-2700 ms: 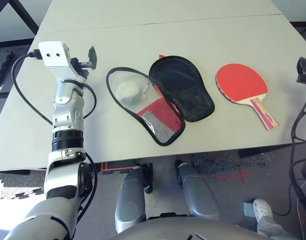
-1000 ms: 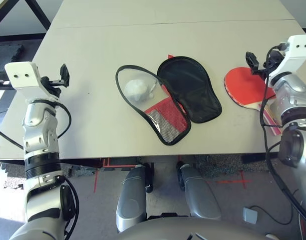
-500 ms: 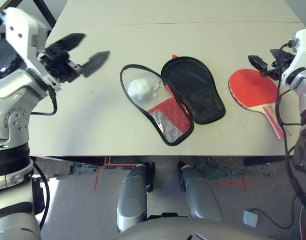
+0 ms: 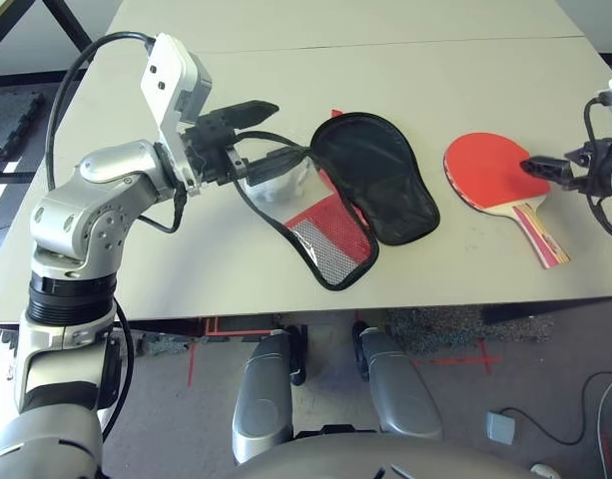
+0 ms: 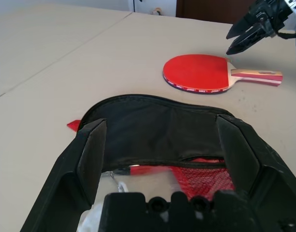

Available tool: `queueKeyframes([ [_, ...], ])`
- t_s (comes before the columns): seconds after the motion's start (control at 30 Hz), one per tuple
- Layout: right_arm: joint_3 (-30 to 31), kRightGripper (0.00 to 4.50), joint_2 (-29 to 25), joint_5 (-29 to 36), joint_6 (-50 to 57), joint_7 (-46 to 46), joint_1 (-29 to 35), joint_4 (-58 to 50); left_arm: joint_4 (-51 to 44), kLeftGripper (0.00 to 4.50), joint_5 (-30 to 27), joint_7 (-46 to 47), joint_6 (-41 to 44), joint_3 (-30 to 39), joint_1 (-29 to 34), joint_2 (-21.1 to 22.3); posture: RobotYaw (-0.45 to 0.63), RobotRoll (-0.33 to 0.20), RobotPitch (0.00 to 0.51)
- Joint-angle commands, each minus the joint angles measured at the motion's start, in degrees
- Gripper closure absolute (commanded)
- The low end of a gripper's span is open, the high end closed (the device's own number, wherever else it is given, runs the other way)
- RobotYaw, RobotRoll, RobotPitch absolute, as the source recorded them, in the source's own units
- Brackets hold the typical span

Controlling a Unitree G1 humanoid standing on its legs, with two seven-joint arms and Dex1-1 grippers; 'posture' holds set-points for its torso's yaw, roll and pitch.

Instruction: Store the ping-pong paddle in its case and zip it.

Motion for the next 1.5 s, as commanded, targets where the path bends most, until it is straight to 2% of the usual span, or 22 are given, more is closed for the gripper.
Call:
queueKeyframes([
  [0.03, 0.1, 0.03, -1.5, 2.1, 5.5, -0.2, 2.6, -4.6, 1.0, 0.00, 1.8, -1.6, -1.7, -1.4, -0.4, -0.7, -0.02, 0.000, 0.219],
  [0.3, -0.2, 0.03, 0.1, 4.1, 10.6, -3.2, 8.6, -9.8, 1.8, 0.00, 3.3, -2.8, -2.2, -2.8, -2.1, -2.4, -0.04, 0.000, 0.216],
  [0.53, -0.5, 0.03, 4.8, 5.4, 12.7, -6.3, 9.6, -10.6, 1.9, 0.00, 3.8, -3.2, -1.7, -2.9, -3.1, -2.8, -0.04, 0.000, 0.214],
  [0.63, -0.5, 0.63, 6.1, 5.2, 12.2, -7.8, 9.8, -9.9, 1.5, 0.00, 3.7, -3.0, -1.4, -2.8, -3.4, -3.0, -0.04, 0.000, 0.214],
  [0.87, -2.1, 3.31, 7.3, 5.0, 10.7, -10.8, 10.6, -10.7, 1.6, 0.00, 4.0, -3.1, -1.6, -3.2, -3.2, -3.2, -0.05, 0.000, 0.211],
  [0.9, -2.3, 3.44, 7.2, 5.1, 10.3, -10.9, 10.7, -10.9, 1.8, 0.00, 4.1, -3.2, -1.7, -3.2, -3.3, -3.3, -0.05, 0.000, 0.211],
  [1.27, -4.8, 3.44, 11.0, 5.6, 4.7, -15.2, 5.0, -12.5, 2.7, 0.00, 5.5, -4.0, -2.4, -3.3, -3.4, -4.0, -0.04, 0.000, 0.206],
  [1.5, -1.7, 3.44, 19.4, 5.8, 7.4, -19.5, -3.0, -15.8, 1.9, 0.00, 6.2, -4.2, -2.3, -2.5, -2.3, -2.2, -0.01, 0.000, 0.205],
])
